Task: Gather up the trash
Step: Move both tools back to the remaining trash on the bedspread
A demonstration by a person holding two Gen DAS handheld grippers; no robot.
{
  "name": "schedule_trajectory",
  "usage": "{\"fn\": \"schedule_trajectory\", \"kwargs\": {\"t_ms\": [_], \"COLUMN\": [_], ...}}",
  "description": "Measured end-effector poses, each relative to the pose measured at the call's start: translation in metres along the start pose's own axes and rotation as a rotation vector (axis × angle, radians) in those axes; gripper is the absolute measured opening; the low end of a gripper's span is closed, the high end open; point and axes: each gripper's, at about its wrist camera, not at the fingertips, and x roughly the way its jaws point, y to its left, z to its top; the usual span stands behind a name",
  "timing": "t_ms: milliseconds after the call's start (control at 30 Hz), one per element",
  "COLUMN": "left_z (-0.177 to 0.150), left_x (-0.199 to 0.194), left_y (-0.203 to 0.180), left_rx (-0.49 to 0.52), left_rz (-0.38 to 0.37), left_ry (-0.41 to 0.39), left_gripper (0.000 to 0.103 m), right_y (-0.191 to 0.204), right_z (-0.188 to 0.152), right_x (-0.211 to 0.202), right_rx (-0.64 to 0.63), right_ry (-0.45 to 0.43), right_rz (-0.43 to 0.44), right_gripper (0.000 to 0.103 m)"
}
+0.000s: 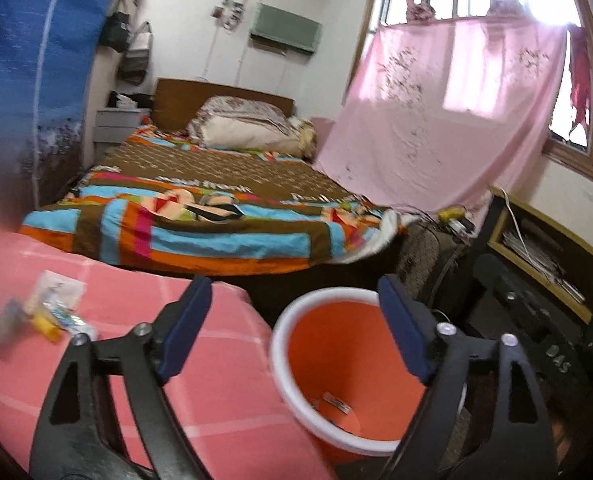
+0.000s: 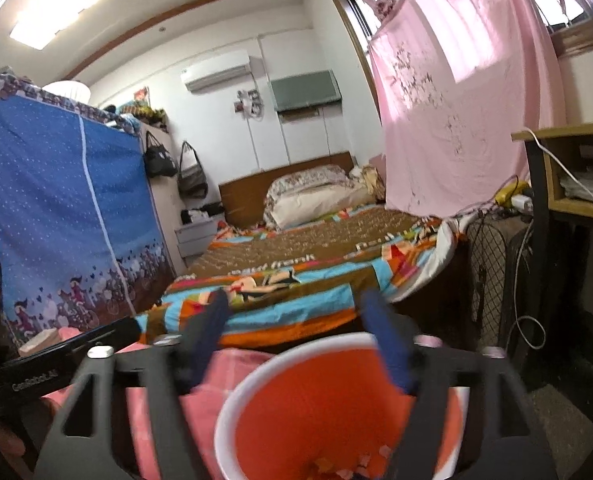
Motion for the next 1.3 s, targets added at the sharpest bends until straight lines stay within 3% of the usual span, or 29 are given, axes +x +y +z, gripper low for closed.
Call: {"fn": "schedule_trajectory", "kwargs": {"t_ms": [100, 167, 200, 500, 700, 1033, 1300], "left_z": [0.004, 0.005, 0.005, 0.008, 0.005, -0.014, -0.021], "left_x": [-0.015, -0.029, -0.033, -0.076, -0.093, -0.091, -0.065], "left_y": [0.019, 0.033, 0.039, 0.097, 0.132, 0.182, 0.204], "left_rx": [-0.017, -0.031, -0.034, -0.029, 0.000, -0.038, -0.048], "left_rz": [0.054, 0.103, 0.116, 0.266, 0.357, 0.402, 0.386], "left_ry": [-0.050, -0.114, -0.132, -0.213, -0.238, -0.196, -0.034], "left_gripper": [0.103, 0.103, 0.103, 0.103, 0.103, 0.103, 0.103], "right_y": [0.013, 0.022, 0.027, 0.081, 0.119, 0.160, 0.189], "right_z": [0.003, 0.004, 0.004, -0.001, -0.010, -0.029, -0.048], "right_x": [-0.001, -0.001, -0.002, 0.001, 0.009, 0.039, 0.066], "right_rx": [-0.010, -0.016, -0.015, -0.066, -0.132, -0.203, -0.316], "right_ry": [-0.044, -0.070, -0.089, -0.177, -0.176, -0.099, -0.006], "right_rz": [0.022, 0.036, 0.043, 0.156, 0.216, 0.244, 0.251], "right_gripper": [0.089, 0.102, 0.103, 0.103, 0.103, 0.103, 0.103]}}
